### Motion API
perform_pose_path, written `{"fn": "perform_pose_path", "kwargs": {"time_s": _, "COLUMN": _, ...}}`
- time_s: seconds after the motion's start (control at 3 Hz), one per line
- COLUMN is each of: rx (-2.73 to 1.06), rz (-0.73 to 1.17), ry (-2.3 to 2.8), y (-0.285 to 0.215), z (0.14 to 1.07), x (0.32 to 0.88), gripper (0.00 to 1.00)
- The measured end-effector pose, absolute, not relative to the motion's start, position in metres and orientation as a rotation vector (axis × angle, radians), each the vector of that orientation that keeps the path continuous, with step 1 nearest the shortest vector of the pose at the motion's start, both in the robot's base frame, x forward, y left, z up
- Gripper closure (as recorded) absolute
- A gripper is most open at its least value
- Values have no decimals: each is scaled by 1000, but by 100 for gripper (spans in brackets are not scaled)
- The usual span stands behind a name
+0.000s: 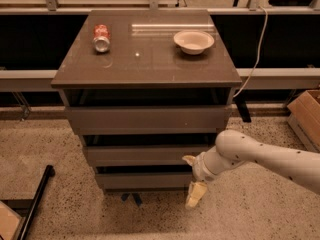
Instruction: Open bottom drawer
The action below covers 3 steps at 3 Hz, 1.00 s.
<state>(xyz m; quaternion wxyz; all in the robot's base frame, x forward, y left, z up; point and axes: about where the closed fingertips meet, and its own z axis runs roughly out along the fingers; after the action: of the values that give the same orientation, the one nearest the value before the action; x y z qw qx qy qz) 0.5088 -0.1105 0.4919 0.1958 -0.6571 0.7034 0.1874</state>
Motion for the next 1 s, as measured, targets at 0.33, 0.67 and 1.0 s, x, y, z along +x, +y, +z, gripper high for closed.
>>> {"fn": "perform_pose_path", "kwargs": {"time_s": 0.33, "rx": -1839, "rz": 544, "ry": 1972, "y": -108, "z": 485, "x": 508, "gripper": 0}}
{"fn": "perform_pose_path", "kwargs": {"time_s": 0.67, "rx": -1828, "rz": 579, "ry": 1994, "y": -105, "z": 470, "x": 508, "gripper": 0}}
{"fn": "perform_pose_path", "kwargs": {"time_s": 1.0, "rx": -1816, "rz": 575, "ry": 2018, "y": -101, "z": 443, "x": 516, "gripper": 0}}
